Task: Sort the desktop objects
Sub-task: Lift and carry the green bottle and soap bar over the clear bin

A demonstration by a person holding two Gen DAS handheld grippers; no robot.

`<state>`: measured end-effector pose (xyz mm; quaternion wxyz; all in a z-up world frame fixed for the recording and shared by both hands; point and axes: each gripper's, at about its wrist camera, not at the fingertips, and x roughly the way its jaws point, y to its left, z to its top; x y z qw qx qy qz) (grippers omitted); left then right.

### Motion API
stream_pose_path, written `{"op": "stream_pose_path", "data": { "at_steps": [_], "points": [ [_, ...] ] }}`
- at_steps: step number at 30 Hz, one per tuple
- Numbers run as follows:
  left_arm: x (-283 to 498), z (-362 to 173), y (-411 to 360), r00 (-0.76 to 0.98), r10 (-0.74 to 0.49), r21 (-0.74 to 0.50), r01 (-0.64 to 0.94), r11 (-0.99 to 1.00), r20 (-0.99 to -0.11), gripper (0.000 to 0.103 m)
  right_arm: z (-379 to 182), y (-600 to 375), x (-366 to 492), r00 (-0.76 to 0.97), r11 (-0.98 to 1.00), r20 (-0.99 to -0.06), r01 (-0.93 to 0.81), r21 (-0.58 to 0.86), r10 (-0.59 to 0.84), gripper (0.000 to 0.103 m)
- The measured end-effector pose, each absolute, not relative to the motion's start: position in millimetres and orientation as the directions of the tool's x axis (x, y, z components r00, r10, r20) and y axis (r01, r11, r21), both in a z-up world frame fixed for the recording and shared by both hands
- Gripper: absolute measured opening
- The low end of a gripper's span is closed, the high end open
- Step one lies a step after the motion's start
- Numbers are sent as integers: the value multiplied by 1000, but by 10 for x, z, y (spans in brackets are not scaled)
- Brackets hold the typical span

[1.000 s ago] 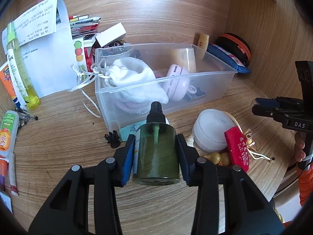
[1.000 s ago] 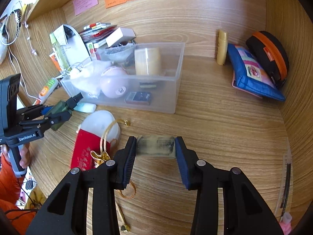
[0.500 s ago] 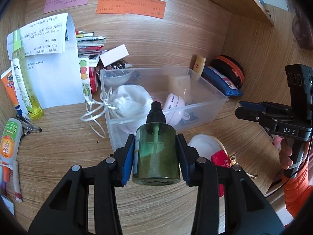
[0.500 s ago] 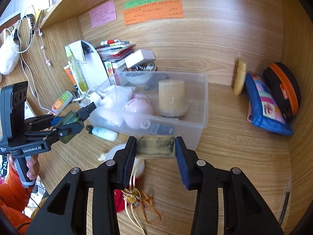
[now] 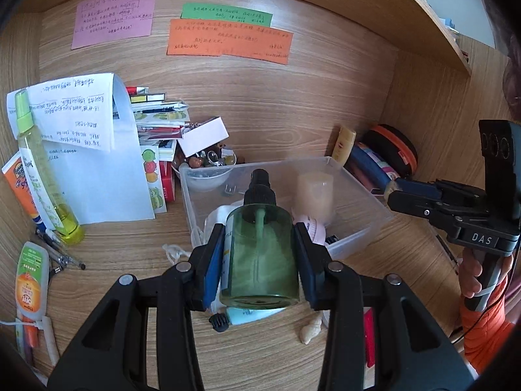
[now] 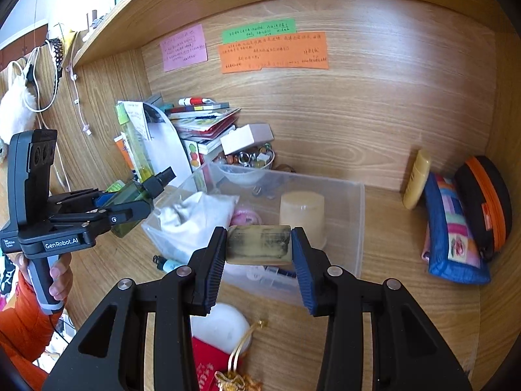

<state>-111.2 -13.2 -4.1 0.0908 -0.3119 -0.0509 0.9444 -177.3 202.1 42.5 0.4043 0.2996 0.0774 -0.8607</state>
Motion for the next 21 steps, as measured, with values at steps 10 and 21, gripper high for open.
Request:
{"op": "stream_pose_path", "data": {
  "at_steps": [10,21],
  "points": [
    [-1505,-163,68,-788,213,-165,-143,-976,-577,41,181,1898,-2073,-461,-669,-606,725,164,-649,37],
    [-1691,-457,195,-729,231,-166,-162,-973,-645,41,-64,1915,-2304,-449,-708,-660,683,181,-602,37]
  ]
}}
